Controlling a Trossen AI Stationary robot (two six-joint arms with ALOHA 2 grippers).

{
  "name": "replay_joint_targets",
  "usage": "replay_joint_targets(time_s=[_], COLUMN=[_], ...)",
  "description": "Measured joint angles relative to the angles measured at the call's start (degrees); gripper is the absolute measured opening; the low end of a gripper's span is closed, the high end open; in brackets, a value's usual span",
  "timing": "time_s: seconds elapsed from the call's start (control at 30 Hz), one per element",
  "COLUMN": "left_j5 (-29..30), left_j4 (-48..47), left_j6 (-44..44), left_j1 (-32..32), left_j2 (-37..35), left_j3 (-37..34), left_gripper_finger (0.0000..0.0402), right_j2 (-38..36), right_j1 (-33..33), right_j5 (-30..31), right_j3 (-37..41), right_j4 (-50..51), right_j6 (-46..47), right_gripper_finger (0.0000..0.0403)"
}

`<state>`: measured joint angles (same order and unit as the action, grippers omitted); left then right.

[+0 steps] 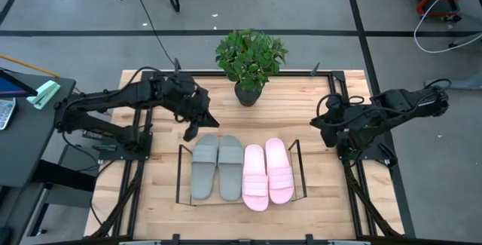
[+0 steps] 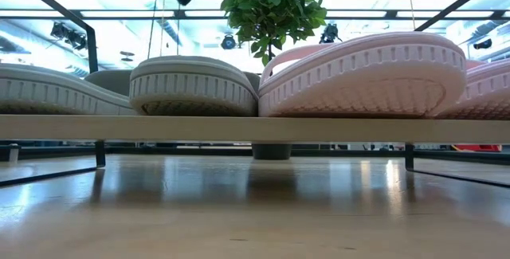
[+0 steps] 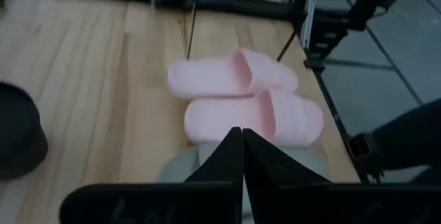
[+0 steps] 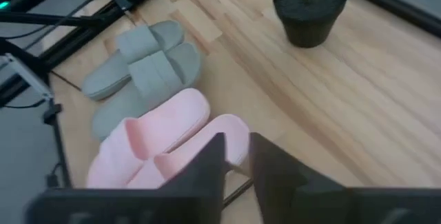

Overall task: Pick and place slides into the shelf
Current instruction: Return to Home Position

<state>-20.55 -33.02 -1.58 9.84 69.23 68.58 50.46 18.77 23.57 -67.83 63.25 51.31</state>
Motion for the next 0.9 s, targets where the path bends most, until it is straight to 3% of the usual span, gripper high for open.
replay_joint_targets(time_s=[0.1,0.27,0.4,0.57,0.9], left_j5=[1.18,3.08,9.82,17.06,22.00], left_j4=[3.41,16.52,24.42,30.60,35.22], left_j6=[-1.46,-8.34,-11.38,-11.30,-9.77], left_j1=[-2.21,-6.51,-10.50,-13.47,-12.20], left_j2=[0.00,0.00,-0.30,-0.34,-0.60], left_j3=[0.00,-5.80,-11.17,-12.77,-12.76], left_gripper_finger=[0.0010,0.0007,0.0004,0.0007,0.0005], right_j2=[0.08,0.39,0.52,-0.92,-12.10], right_j1=[2.26,8.15,12.63,17.12,30.06], right_j5=[-0.03,4.31,10.43,12.57,19.10], right_j3=[0.00,0.00,0.96,4.72,18.26], right_j4=[-0.69,-1.36,-1.36,-1.15,-7.02], right_j6=[2.55,5.68,5.05,4.35,11.87], right_gripper_finger=[0.0011,0.0006,0.0005,0.0003,0.0001])
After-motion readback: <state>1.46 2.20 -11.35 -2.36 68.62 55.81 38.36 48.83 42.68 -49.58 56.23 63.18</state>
